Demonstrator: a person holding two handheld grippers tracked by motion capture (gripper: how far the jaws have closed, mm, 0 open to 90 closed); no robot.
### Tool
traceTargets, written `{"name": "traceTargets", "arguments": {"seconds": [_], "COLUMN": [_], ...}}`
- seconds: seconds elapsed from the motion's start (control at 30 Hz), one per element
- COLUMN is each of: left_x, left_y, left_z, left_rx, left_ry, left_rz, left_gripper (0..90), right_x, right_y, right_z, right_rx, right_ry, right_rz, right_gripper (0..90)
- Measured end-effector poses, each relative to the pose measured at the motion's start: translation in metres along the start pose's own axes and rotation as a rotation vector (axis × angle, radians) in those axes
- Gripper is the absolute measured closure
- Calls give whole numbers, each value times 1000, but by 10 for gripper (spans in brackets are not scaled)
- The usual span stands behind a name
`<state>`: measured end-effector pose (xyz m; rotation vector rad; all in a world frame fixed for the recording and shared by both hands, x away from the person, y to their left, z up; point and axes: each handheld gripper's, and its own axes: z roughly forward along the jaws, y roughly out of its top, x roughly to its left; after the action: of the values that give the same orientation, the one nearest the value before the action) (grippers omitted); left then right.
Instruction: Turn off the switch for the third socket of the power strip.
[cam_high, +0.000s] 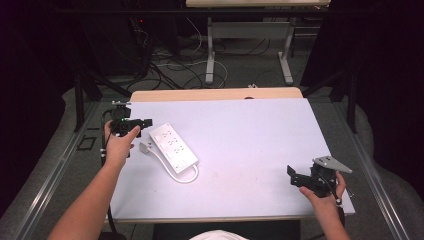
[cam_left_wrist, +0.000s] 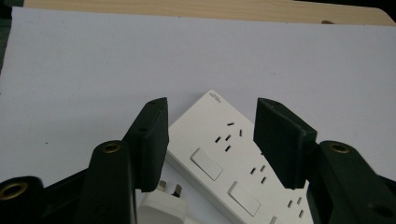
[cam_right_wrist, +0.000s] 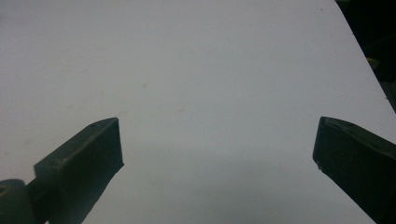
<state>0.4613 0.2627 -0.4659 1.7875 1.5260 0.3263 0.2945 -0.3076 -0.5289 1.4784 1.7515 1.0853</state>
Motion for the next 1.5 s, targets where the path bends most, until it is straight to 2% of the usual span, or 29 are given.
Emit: {"name": "traceTargets", "arguments": {"seconds": [0.2,0.23,0.33,0.37,0.43,0.5,0.53,0.57,0.6,0.63,0.67,0.77,0.8,0.87,0.93,0.97,1.1,1.23,1.3,1.33,1.47,1.5], "left_x": [0,1,0,0,0,0,0,-1,0,0,-1,-1,-1,-2,-2,-3,-5,-7,-6,-6,-5,-6], "left_y": [-1,0,0,-1,-1,-2,-2,-2,-2,-2,-3,-2,-3,-3,-4,-5,-5,-6,-6,-7,-7,-8], "left_z": [8,8,11,14,15,17,19,21,21,22,25,27,29,30,32,34,37,42,42,44,46,48], "left_rx": [17,37,58,47,76,68,90,81,104,108,91,112,101,125,132,120,149,142,167,154,187,176], "left_ry": [6,2,-5,0,-3,3,2,9,5,7,18,20,25,26,29,35,42,57,59,63,63,70], "left_rz": [1,6,8,5,14,13,23,22,31,33,31,37,32,37,40,40,55,57,69,66,70,63], "left_gripper": [536,544,570,576,592,606,612,619,630,639,646,669,675,687,705,717,739,769,782,788,819,828], "right_x": [0,0,1,1,1,0,0,0,0,0,0,0,1,1,1,0,0,1,1,1,1,1], "right_y": [0,0,0,0,0,0,0,0,0,0,0,0,0,0,0,0,0,0,0,0,0,0], "right_z": [-1,0,0,0,0,0,1,0,0,0,0,0,0,0,0,0,0,0,1,0,1,1], "right_rx": [14,1,3,4,4,4,4,16,15,6,8,21,20,21,22,22,28,25,24,26,25,26], "right_ry": [3,2,5,5,6,7,6,10,10,10,8,8,8,8,9,9,10,14,15,15,17,17], "right_rz": [3,5,4,4,2,-1,0,-4,-5,-3,-4,-2,-2,-2,-2,-3,-5,-4,-4,-4,-3,-2], "right_gripper": [13,14,15,15,16,16,17,17,18,19,19,19,20,20,21,22,23,25,25,26,27,27]}}
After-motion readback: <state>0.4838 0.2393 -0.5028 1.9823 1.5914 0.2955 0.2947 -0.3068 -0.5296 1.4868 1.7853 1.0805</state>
